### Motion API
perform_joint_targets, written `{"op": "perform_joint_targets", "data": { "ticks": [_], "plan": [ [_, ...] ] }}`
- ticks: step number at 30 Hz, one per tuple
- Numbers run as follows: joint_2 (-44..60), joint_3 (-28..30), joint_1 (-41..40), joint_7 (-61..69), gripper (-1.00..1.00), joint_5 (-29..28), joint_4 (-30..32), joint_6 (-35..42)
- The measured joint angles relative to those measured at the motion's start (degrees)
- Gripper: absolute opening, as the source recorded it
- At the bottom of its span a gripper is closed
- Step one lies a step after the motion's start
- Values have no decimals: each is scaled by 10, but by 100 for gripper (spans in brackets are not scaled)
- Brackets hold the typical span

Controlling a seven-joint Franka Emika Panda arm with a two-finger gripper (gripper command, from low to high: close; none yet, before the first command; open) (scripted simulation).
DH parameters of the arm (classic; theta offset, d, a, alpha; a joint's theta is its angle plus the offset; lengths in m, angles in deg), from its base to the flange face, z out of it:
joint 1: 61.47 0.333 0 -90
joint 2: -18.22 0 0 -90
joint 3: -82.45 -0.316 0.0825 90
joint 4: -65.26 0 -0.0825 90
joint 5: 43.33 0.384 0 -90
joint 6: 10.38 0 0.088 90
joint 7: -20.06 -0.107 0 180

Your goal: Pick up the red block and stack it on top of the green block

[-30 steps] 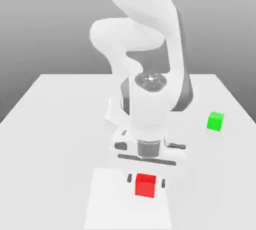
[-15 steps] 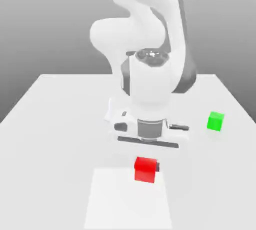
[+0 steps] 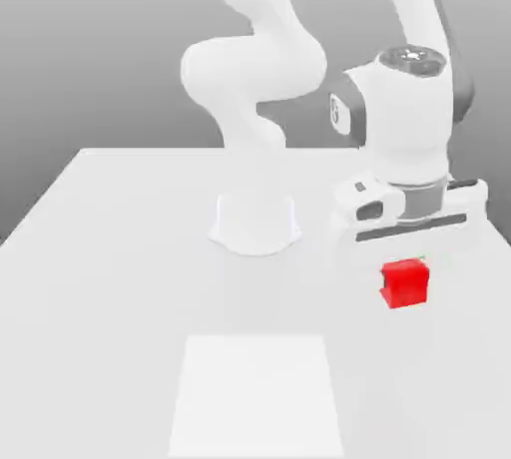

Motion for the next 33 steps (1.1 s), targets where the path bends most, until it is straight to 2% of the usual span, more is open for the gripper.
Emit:
{"op": "perform_joint_targets", "data": {
  "ticks": [8,16,25,33],
  "plan": [
    [-45,-51,83,35,-100,38,12,21],
    [-78,-106,157,52,-100,50,26,32],
    [-94,-177,227,53,-100,38,46,33],
    [-75,-239,257,37,-100,3,61,13]
  ]
}}
